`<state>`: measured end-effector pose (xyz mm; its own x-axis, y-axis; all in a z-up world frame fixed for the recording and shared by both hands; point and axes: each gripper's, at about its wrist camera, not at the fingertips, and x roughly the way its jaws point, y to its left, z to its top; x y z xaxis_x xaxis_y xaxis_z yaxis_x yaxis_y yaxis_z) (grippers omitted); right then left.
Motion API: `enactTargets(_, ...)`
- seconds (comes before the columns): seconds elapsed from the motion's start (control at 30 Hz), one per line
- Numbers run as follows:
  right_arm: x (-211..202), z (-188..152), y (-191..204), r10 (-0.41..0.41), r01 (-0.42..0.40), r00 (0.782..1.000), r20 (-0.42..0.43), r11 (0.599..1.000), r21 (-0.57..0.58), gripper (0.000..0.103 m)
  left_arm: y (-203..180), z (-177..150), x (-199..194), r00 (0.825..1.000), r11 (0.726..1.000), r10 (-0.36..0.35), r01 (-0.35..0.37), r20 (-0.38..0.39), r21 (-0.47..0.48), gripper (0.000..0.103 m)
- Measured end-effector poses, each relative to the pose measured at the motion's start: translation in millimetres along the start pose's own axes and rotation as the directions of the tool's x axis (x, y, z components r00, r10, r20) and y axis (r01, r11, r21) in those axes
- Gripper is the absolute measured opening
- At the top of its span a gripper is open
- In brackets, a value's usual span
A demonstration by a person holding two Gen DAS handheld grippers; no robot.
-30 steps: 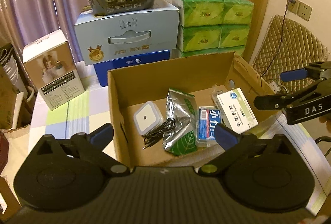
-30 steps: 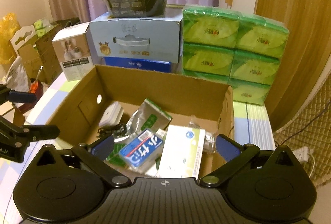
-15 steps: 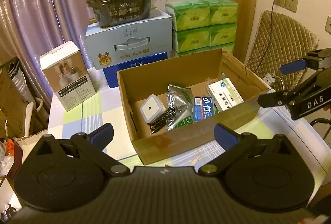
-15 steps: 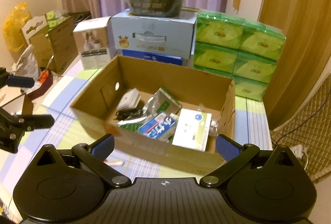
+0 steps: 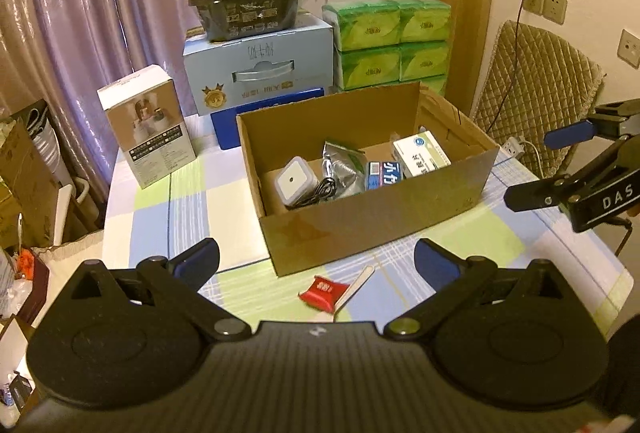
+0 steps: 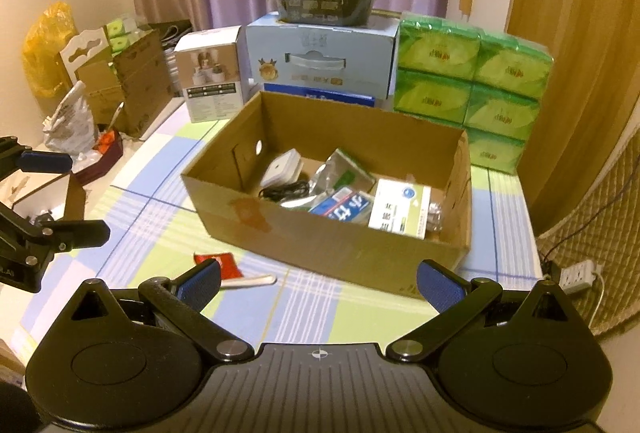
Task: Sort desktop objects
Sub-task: 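Move both tools back from the cardboard box toward the spoon and candy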
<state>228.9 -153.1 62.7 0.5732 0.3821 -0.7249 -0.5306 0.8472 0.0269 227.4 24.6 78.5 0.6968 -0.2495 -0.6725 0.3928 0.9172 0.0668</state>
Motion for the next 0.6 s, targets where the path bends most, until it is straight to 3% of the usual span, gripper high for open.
enactTargets(0.43,20,-73,16,0.053,-0.048,0.997,-0.05,0.993,0.104,0.101,17,-63,10,0.995,1.0,0.018,-0.02,-0.1,-0.017,0.102)
enactTargets(0.6,37,-89,26,0.04,-0.039,0.999,-0.026,0.998,0.049,0.101,20,-85,29,0.992,1.0,-0.018,0.016,-0.124,-0.019,0.101)
